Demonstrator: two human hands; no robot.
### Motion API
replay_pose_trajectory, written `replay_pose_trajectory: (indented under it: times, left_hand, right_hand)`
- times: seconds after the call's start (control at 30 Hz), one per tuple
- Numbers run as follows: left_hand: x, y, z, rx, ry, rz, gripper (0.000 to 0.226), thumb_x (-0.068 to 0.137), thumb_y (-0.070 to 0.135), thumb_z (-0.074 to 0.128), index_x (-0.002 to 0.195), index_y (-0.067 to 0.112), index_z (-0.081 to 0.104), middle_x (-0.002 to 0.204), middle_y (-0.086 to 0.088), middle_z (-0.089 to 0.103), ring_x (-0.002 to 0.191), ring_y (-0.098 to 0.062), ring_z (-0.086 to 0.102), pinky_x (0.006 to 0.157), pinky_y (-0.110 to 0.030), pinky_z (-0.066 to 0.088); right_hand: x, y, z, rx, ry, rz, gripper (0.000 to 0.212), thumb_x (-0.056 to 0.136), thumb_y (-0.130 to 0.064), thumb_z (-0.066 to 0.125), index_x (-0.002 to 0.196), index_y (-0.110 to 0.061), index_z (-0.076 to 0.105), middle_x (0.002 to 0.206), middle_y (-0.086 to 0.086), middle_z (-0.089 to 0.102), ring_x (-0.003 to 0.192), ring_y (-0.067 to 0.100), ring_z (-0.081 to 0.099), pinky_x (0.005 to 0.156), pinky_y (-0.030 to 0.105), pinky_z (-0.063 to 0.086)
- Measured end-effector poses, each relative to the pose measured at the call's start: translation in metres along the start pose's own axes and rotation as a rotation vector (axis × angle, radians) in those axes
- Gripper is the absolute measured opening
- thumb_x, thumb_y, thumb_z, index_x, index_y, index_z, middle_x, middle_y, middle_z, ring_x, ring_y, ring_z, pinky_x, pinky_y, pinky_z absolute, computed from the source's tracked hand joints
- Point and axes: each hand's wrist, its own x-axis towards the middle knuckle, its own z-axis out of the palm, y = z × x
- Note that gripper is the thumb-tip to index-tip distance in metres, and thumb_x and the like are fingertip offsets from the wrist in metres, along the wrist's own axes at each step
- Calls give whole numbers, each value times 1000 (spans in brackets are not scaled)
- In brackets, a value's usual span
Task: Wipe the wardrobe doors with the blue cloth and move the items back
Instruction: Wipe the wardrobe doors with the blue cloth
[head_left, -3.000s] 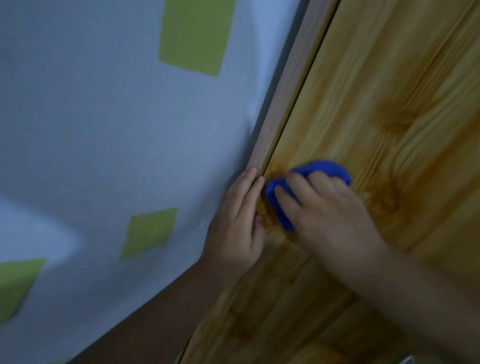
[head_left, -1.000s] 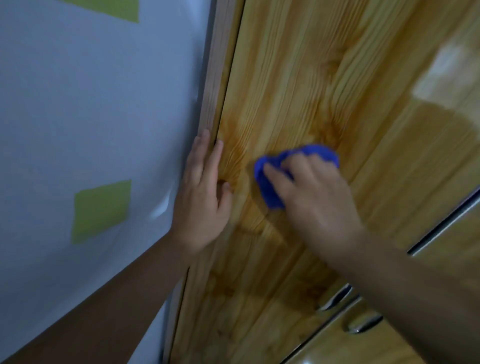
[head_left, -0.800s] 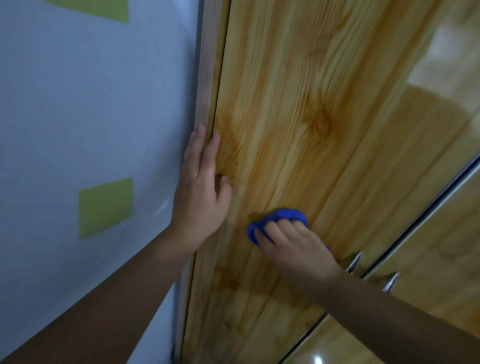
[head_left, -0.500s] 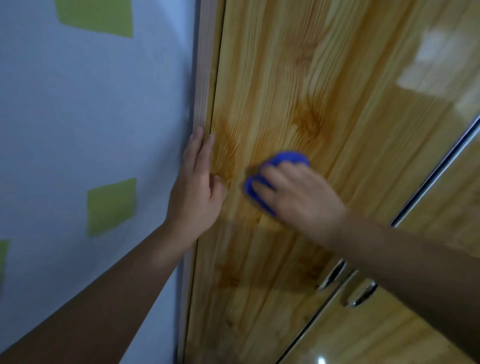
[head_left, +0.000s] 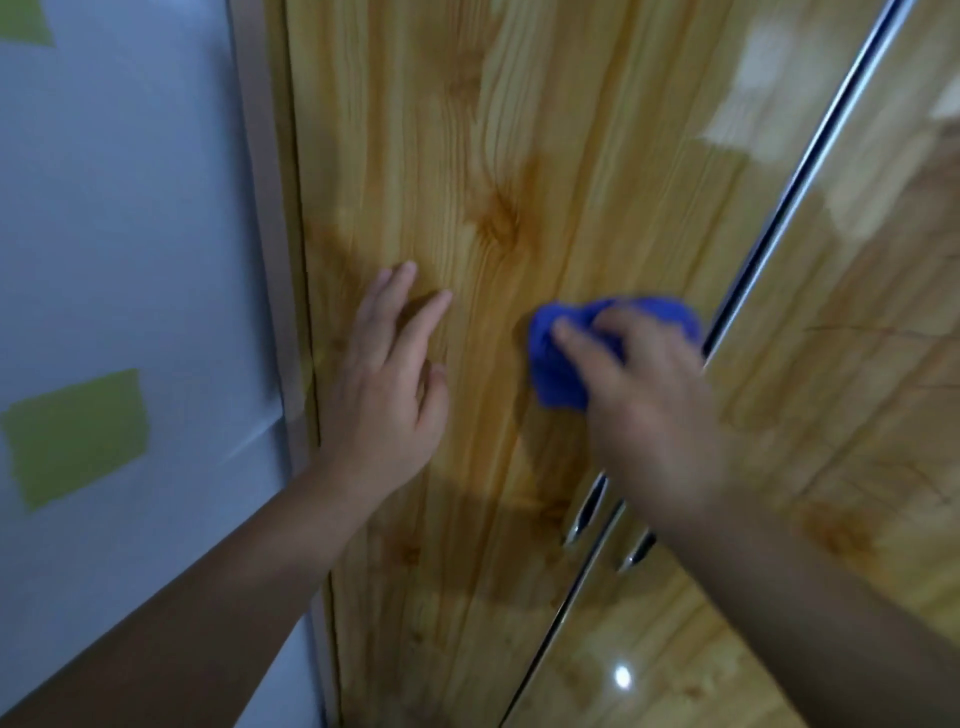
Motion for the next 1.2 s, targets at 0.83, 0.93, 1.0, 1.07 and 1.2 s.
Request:
replay_pose_trajectory:
  times: [0.83,0.93,1.0,1.07,1.2]
  left_hand:
    - [136,212,4,40,156,405,54,98,23,55,151,16,50,160,-5,45,157,-24,27,121,-60,32]
    - [163,231,-2,68,247,423,50,98,23,56,148,13,55,157,-6,49,156,-26,30,121,-58,32]
    - [173,238,-5,70,255,400,51,99,24,55,149,15,53,159,-3,47,157,-22,27,123,-54,32]
    - [178,242,-4,55,245,359,52,100,24,51,151,16,50,159,1,45,158,-17,23,126,-47,31]
    - [181,243,2,-6,233,274,57,100,19,45,157,20,39,160,8,43,157,-7,21,128,-29,22]
  right_hand:
    - [81,164,-231,-27,405,14,39,90,-7,54,125,-8,72,118,24,60,102,40,56,90,36,42]
    - [121,182,-259,-47,507,-9,40,90,-3,55,126,-9,72,118,24,60,105,41,58,88,38,45]
    - [146,186,-266,-41,524,-35,40,91,-6,52,125,-12,72,118,20,60,107,39,57,84,42,49]
    - [169,186,-265,-61,527,-63,41,89,-8,50,124,-12,71,118,18,59,108,39,56,79,44,52]
    - [198,184,-243,-188,398,-109,42,86,-5,61,128,-10,67,117,17,59,105,40,56,83,46,51]
